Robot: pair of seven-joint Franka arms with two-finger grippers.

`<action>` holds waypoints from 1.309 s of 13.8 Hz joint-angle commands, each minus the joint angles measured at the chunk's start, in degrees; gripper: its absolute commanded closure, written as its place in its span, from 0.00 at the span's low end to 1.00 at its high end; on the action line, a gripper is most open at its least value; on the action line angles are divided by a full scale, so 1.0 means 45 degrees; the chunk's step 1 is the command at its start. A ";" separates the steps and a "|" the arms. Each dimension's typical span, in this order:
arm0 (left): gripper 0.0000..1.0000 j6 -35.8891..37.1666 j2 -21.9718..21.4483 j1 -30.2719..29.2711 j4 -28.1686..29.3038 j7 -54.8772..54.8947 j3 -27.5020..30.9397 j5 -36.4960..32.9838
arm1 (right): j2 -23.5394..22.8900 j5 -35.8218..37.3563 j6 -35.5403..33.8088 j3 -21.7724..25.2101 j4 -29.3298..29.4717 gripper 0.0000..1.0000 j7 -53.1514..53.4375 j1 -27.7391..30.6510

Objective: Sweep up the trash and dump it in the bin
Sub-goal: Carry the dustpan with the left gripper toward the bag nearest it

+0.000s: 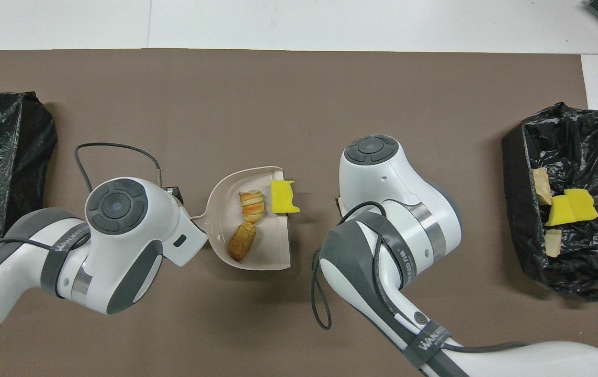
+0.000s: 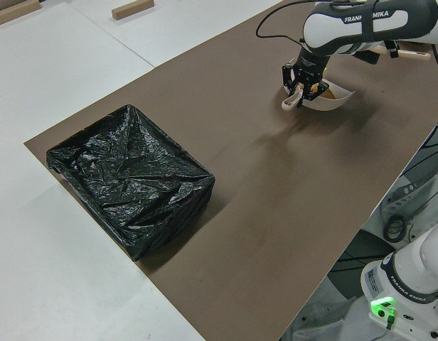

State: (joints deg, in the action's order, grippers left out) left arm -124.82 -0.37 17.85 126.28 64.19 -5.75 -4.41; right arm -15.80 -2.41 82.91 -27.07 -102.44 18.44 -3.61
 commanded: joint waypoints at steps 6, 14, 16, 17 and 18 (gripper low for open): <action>1.00 -0.0192 -0.1752 -0.1582 0.1272 0.2938 -0.0069 0.1485 | 0.0328 -0.1982 0.2198 -0.1151 -0.1706 1.00 0.2970 -0.0232; 1.00 -0.0095 -0.2847 -0.4764 0.2054 0.7410 0.0107 0.5467 | 0.0190 -0.2141 0.4719 -0.3515 -0.2763 1.00 0.5414 -0.0527; 1.00 0.0100 -0.2964 -0.5273 0.2132 0.7940 0.0145 0.5938 | -0.0004 -0.2199 0.4797 -0.3575 -0.2802 1.00 0.5492 -0.0604; 1.00 0.0314 -0.2983 -0.5662 0.2132 0.8425 0.0165 0.6617 | -0.0314 -0.2180 0.4837 -0.3614 -0.2802 1.00 0.5590 -0.0643; 1.00 0.0509 -0.3061 -0.6110 0.2113 0.8894 0.0165 0.7378 | -0.0414 -0.2160 0.4895 -0.3595 -0.2841 1.00 0.5532 -0.0702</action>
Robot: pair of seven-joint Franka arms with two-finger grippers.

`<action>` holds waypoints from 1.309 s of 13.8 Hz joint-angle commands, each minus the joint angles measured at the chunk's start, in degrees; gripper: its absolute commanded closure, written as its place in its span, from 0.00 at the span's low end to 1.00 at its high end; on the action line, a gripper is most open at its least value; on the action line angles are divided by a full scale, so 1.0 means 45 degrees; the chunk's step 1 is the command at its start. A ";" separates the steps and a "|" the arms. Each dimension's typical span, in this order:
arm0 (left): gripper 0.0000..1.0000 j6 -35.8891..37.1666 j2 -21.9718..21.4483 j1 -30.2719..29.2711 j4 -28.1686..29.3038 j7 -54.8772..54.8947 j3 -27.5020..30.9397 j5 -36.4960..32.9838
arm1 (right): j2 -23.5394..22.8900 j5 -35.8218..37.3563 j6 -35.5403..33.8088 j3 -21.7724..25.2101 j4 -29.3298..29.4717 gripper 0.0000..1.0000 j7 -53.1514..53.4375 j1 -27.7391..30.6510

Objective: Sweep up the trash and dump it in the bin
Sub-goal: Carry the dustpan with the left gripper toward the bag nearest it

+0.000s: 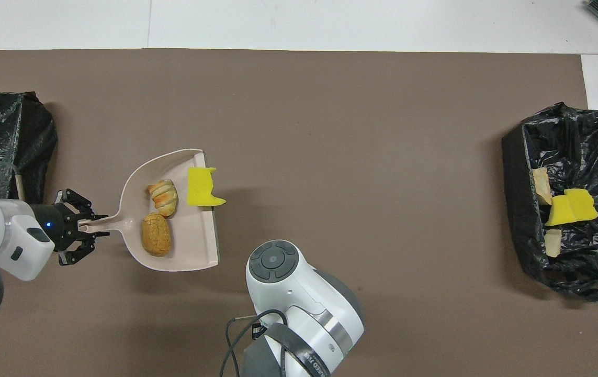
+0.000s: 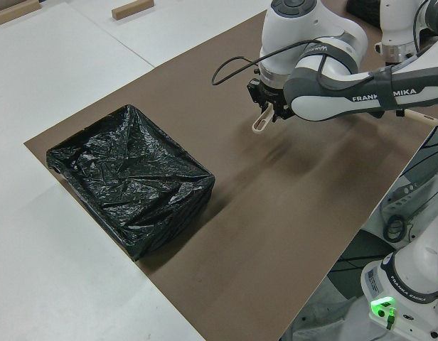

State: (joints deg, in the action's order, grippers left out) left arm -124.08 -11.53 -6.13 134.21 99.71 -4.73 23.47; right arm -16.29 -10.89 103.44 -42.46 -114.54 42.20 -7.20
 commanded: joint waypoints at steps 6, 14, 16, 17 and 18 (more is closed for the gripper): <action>1.00 0.1886 -0.0466 -0.2580 -0.0368 0.2607 0.0055 0.3258 | -0.0345 -0.0275 0.0139 -0.0175 -0.0190 0.00 0.0212 0.0097; 1.00 0.4429 0.1172 -0.4570 -0.5343 0.3479 0.0153 -0.0465 | -0.0384 -0.0060 -0.1423 0.0176 0.1779 0.00 0.0134 0.0370; 1.00 0.4469 0.1952 -0.5099 -0.6731 0.4518 0.0173 -0.1072 | -0.0307 -0.0060 -0.1617 0.0662 0.2501 0.00 0.0114 0.0429; 1.00 0.4391 0.2208 -0.5314 -0.7124 0.4521 0.0192 -0.1849 | -0.0171 -0.0060 -0.1928 0.0955 0.2911 0.00 0.0095 0.0429; 1.00 0.4391 0.2481 -0.5413 -0.7534 0.4560 0.0212 -0.2495 | -0.0131 -0.0079 -0.2318 0.1345 0.3360 0.00 -0.0079 0.0449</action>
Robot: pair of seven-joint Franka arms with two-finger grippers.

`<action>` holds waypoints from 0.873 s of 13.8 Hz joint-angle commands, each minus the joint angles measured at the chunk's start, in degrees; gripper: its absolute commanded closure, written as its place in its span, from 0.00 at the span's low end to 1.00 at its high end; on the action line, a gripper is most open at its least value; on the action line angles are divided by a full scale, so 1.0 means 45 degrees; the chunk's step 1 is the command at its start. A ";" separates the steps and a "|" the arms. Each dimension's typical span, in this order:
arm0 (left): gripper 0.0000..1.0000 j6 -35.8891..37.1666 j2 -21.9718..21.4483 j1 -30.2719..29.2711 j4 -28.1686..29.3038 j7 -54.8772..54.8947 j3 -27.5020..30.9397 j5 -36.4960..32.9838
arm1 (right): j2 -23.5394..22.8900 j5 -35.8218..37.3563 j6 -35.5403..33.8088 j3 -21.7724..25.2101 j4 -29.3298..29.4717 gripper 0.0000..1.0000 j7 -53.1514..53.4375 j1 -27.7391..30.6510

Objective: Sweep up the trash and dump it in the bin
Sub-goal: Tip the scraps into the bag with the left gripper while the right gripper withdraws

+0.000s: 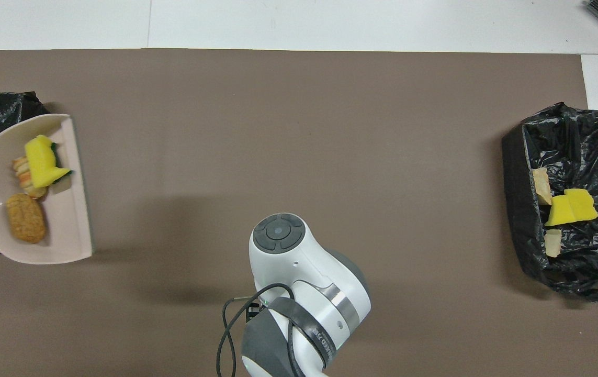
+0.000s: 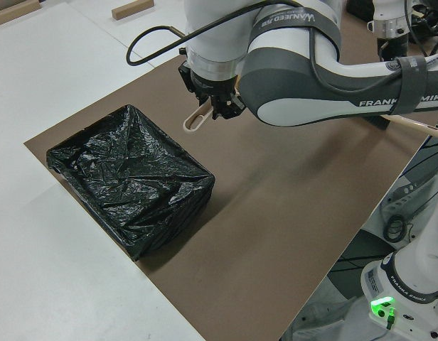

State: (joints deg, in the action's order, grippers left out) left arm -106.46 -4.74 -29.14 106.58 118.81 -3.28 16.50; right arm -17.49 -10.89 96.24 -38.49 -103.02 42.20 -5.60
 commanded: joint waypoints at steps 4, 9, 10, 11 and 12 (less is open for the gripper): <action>1.00 0.0321 0.2554 -0.0731 -0.3972 0.0277 -0.0111 -0.3328 | 0.0836 -0.0040 -0.1581 0.2474 0.1877 0.00 -0.1989 0.0093; 1.00 -0.0948 0.3474 -0.0594 -0.4993 0.0238 -0.0130 -0.6730 | 0.1425 0.0368 -0.1620 0.5229 0.2188 0.00 -0.5603 0.0054; 1.00 -0.1279 0.3650 -0.0575 -0.5012 0.0199 -0.0130 -0.7197 | 0.1503 0.0621 -0.1601 0.5697 0.2363 0.00 -0.6150 0.0054; 1.00 -0.1689 0.3845 -0.0498 -0.4993 0.0179 -0.0130 -0.8014 | 0.1639 0.1010 -0.1601 0.6282 0.2500 0.00 -0.6755 0.0054; 1.00 -0.2099 0.4098 -0.0168 -0.4993 0.0121 -0.0149 -0.8989 | 0.1698 0.1362 -0.1562 0.6907 0.2521 0.00 -0.7263 0.0054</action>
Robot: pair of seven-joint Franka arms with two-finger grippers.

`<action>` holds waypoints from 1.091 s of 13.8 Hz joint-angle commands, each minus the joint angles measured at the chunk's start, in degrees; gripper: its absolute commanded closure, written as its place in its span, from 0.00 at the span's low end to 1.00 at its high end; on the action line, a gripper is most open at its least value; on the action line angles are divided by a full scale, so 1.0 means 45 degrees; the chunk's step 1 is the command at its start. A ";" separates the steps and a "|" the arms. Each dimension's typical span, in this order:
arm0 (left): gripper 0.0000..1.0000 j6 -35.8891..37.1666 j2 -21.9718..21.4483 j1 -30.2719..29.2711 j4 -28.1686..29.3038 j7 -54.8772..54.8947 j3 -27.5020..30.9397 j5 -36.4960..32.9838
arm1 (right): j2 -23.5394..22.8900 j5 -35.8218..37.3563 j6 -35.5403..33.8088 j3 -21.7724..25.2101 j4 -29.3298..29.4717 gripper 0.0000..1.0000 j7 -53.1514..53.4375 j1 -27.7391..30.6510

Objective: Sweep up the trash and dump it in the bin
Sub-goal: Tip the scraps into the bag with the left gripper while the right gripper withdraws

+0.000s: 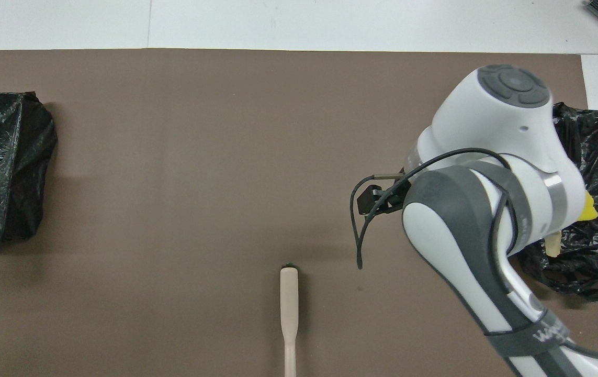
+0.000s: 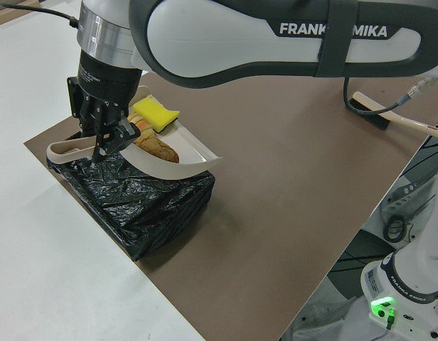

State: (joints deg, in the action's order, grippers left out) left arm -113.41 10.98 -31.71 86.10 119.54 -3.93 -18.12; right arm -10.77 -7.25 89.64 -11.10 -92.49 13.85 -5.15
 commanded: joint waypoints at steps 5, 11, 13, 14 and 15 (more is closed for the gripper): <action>1.00 -0.1593 0.1407 0.0990 -0.0674 -0.0856 0.0014 -0.3934 | 0.0712 0.0907 -0.0114 0.3010 0.0492 0.00 -0.1476 -0.0067; 1.00 -0.1340 0.1662 0.1324 -0.1008 -0.3632 0.0034 -0.6341 | 0.1515 0.1787 -0.0057 0.4146 0.0902 0.00 -0.3644 0.0262; 1.00 -0.1378 0.1662 0.1305 -0.1086 -0.3771 0.0034 -0.6811 | 0.1534 0.1671 -0.0503 0.4147 0.1568 0.00 -0.3606 0.0479; 1.00 -0.1359 0.1662 0.1305 -0.1241 -0.3791 0.0034 -0.7065 | 0.1573 0.1592 -0.0583 0.4147 0.1568 0.00 -0.3335 0.0615; 1.00 -0.1301 0.1604 0.1305 -0.1281 -0.3733 0.0034 -0.7125 | 0.1612 0.1553 -0.0603 0.4012 0.1568 0.00 -0.2810 0.0848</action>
State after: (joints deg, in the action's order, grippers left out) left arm -120.49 17.45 -26.63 82.91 103.55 -4.38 -48.13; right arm -3.48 -0.31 88.15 7.74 -86.40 -0.63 -2.94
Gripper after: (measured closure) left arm 0.687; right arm 0.000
